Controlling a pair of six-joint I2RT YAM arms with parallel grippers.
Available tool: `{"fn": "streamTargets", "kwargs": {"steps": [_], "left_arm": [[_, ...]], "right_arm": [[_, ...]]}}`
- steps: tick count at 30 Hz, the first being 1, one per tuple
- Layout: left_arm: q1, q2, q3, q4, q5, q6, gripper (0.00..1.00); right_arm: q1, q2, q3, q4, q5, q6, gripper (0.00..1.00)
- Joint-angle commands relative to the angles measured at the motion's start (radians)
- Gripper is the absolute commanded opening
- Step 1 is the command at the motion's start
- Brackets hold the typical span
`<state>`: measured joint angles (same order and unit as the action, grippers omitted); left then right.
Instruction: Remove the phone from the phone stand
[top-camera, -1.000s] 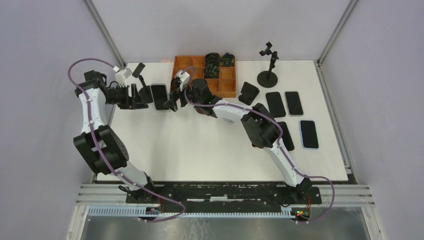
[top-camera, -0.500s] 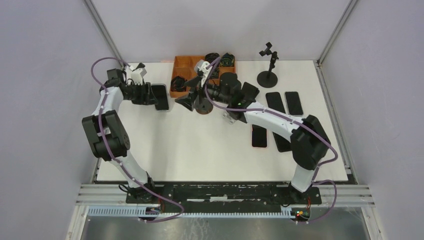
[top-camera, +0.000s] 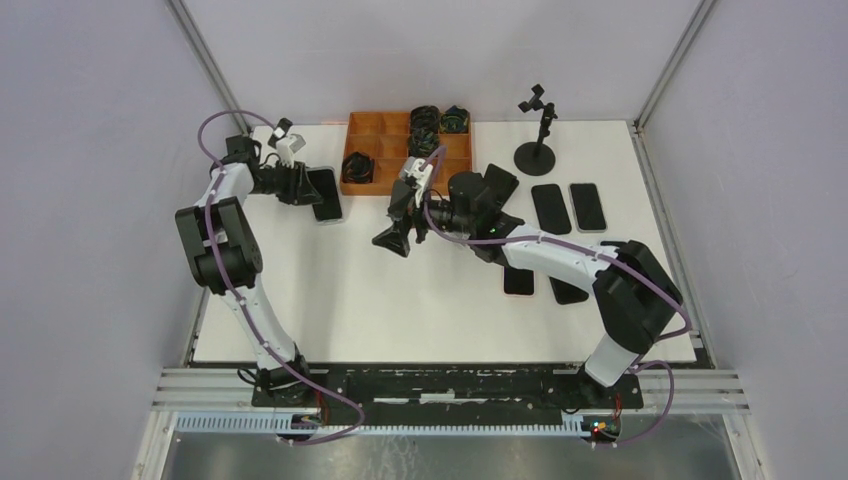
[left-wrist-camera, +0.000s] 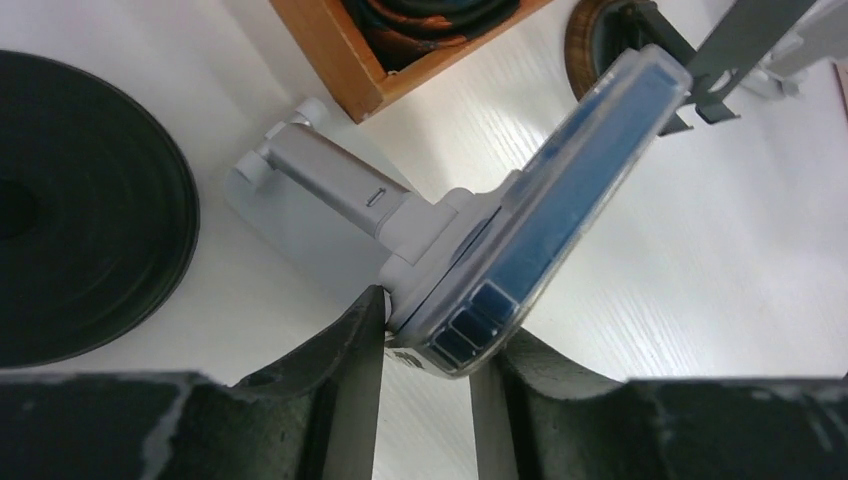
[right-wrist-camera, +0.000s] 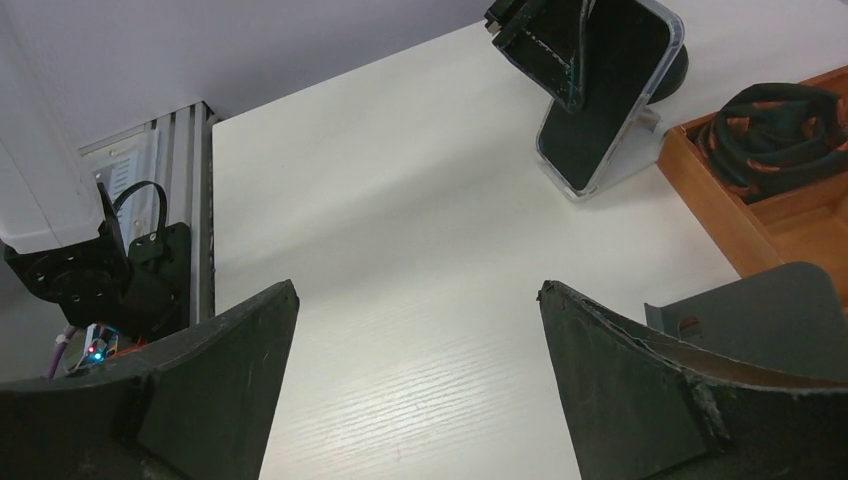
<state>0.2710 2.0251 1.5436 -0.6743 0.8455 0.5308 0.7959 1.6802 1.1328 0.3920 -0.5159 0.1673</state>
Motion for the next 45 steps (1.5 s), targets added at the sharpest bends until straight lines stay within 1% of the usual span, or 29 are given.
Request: {"fn": "streamTargets", "kwargs": {"steps": [1, 2, 3, 5, 6, 8, 10, 15, 18, 20, 24, 26, 29, 30, 33, 36, 37, 38, 39, 41, 42, 43, 45], "left_arm": [[-0.006, 0.025, -0.007, -0.128, 0.112, 0.214, 0.36], [-0.007, 0.019, -0.029, -0.151, 0.124, 0.235, 0.32], [-0.009, 0.015, -0.049, -0.16, 0.132, 0.252, 0.26], [-0.014, 0.01, -0.088, -0.164, 0.147, 0.261, 0.06], [-0.016, 0.008, -0.103, -0.171, 0.158, 0.269, 0.03], [-0.016, 0.001, -0.127, -0.197, 0.204, 0.294, 0.02], [-0.018, -0.007, -0.139, -0.261, 0.246, 0.35, 0.02], [-0.049, -0.023, -0.124, -0.524, 0.274, 0.597, 0.02], [-0.067, -0.014, -0.113, -0.663, 0.274, 0.72, 0.02], [-0.078, -0.003, -0.109, -0.767, 0.273, 0.827, 0.02], [-0.114, -0.039, -0.151, -0.786, 0.246, 0.853, 0.02], [-0.133, -0.055, -0.168, -0.756, 0.239, 0.816, 0.03], [-0.143, -0.075, -0.186, -0.636, 0.222, 0.711, 0.1], [-0.147, -0.087, -0.195, -0.591, 0.205, 0.667, 0.15], [-0.173, -0.155, -0.242, -0.445, 0.136, 0.551, 0.36], [-0.183, -0.24, -0.287, -0.344, 0.078, 0.477, 0.51], [-0.183, -0.262, -0.293, -0.332, 0.063, 0.468, 0.57], [-0.183, -0.278, -0.296, -0.329, 0.049, 0.462, 0.59], [-0.182, -0.293, -0.296, -0.327, 0.038, 0.457, 0.69], [-0.181, -0.317, -0.295, -0.336, 0.017, 0.454, 0.75], [-0.179, -0.328, -0.292, -0.341, 0.004, 0.451, 0.94], [-0.177, -0.336, -0.286, -0.352, -0.008, 0.449, 0.99], [-0.161, -0.352, -0.266, -0.376, -0.015, 0.447, 1.0]], "right_arm": [[-0.007, -0.055, 0.004, 0.026, -0.014, -0.016, 0.98], [-0.009, -0.05, 0.005, 0.024, -0.011, -0.013, 0.98], [-0.011, -0.044, 0.009, 0.025, -0.01, -0.007, 0.98], [-0.015, -0.031, 0.015, 0.021, -0.004, -0.001, 0.98], [-0.018, -0.025, 0.016, 0.02, -0.004, 0.003, 0.98], [-0.02, -0.013, 0.017, 0.018, -0.005, 0.009, 0.97], [-0.024, -0.008, 0.009, 0.016, -0.004, 0.011, 0.97], [-0.044, -0.006, -0.009, 0.008, 0.004, 0.014, 0.96], [-0.053, -0.001, -0.011, 0.006, 0.004, 0.014, 0.96], [-0.057, 0.01, -0.006, -0.014, 0.007, 0.003, 0.96], [-0.057, 0.051, -0.001, -0.031, 0.019, -0.014, 0.96], [-0.057, 0.088, 0.013, -0.035, 0.032, -0.016, 0.96], [-0.058, 0.147, 0.048, -0.035, 0.025, -0.003, 0.96], [-0.058, 0.17, 0.061, -0.027, 0.015, 0.005, 0.95], [-0.055, 0.227, 0.098, -0.007, -0.004, 0.031, 0.95], [-0.054, 0.261, 0.128, 0.025, -0.031, 0.062, 0.94], [-0.055, 0.268, 0.132, 0.046, -0.043, 0.076, 0.94], [-0.053, 0.275, 0.138, 0.061, -0.058, 0.088, 0.95], [-0.049, 0.281, 0.147, 0.07, -0.068, 0.094, 0.95], [-0.037, 0.297, 0.168, 0.068, -0.073, 0.095, 0.95], [-0.035, 0.307, 0.18, 0.068, -0.076, 0.095, 0.95], [-0.029, 0.318, 0.196, 0.065, -0.08, 0.1, 0.95], [-0.026, 0.344, 0.225, 0.071, -0.087, 0.113, 0.93]]}}
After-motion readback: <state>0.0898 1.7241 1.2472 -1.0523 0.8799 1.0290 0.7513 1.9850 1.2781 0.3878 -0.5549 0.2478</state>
